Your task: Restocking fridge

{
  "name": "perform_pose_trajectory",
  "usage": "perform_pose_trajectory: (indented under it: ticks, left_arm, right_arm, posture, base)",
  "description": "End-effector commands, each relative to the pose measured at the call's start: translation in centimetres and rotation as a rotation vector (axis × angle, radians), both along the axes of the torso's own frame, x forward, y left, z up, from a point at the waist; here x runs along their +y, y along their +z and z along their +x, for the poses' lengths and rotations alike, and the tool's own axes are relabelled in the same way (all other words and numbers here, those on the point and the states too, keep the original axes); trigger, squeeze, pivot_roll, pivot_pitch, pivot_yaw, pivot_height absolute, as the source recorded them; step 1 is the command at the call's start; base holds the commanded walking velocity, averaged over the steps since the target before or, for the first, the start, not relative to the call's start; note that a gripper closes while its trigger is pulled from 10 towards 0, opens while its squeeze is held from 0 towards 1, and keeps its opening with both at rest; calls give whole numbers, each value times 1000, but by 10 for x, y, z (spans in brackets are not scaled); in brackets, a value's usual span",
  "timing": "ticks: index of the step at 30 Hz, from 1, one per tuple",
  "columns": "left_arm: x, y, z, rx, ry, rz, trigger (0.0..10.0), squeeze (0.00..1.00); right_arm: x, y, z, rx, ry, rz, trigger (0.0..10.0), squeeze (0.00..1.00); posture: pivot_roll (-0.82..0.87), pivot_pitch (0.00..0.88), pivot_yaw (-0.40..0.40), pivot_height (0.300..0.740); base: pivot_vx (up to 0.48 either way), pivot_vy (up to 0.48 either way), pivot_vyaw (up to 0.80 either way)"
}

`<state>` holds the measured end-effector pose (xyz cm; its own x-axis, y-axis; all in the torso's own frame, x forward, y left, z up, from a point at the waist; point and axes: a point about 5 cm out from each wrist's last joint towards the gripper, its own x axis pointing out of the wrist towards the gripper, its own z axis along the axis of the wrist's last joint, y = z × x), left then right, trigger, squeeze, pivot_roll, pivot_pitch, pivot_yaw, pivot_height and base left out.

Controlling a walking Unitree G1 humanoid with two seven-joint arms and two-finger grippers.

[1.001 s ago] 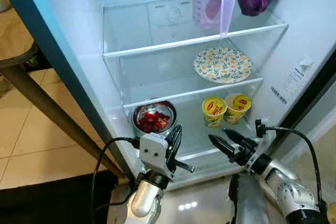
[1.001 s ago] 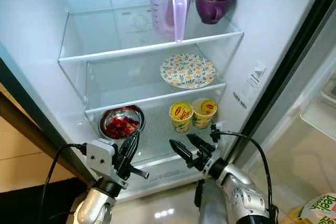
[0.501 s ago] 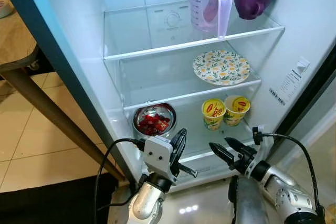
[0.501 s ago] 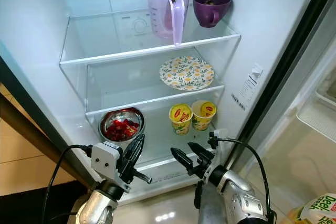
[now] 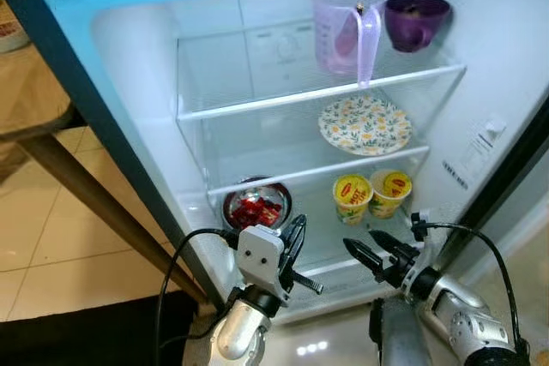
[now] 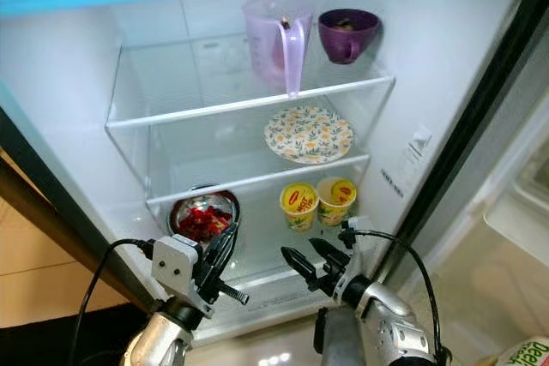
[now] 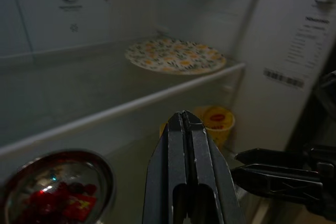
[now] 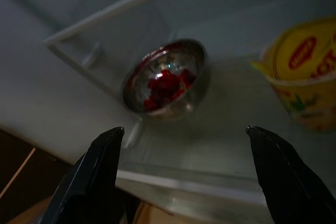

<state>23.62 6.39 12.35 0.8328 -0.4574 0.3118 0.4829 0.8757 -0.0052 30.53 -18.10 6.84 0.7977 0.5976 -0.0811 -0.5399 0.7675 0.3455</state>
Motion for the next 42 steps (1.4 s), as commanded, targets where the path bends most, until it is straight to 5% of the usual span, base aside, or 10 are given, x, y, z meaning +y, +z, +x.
perform_pose_trajectory:
  ticks: [1,18,42]
  left_arm:
    - [0,-9,-1,32,-7,40,10000,0]
    - [-14,-13,1,70,-38,108,10000,0]
    - [-18,-29,9,205,-44,87,10000,0]
  right_arm:
    - [0,-3,-2,8,-5,10,10000,0]
    - [-1,0,0,-8,15,39,10000,0]
    - [-4,0,4,-10,-36,38,10000,0]
  posture:
    - [-27,134,53,576]
    - [-30,125,51,585]
    - [-36,122,57,628]
  base:
    - [0,0,0]
    - [0,0,0]
    - [-65,0,0]
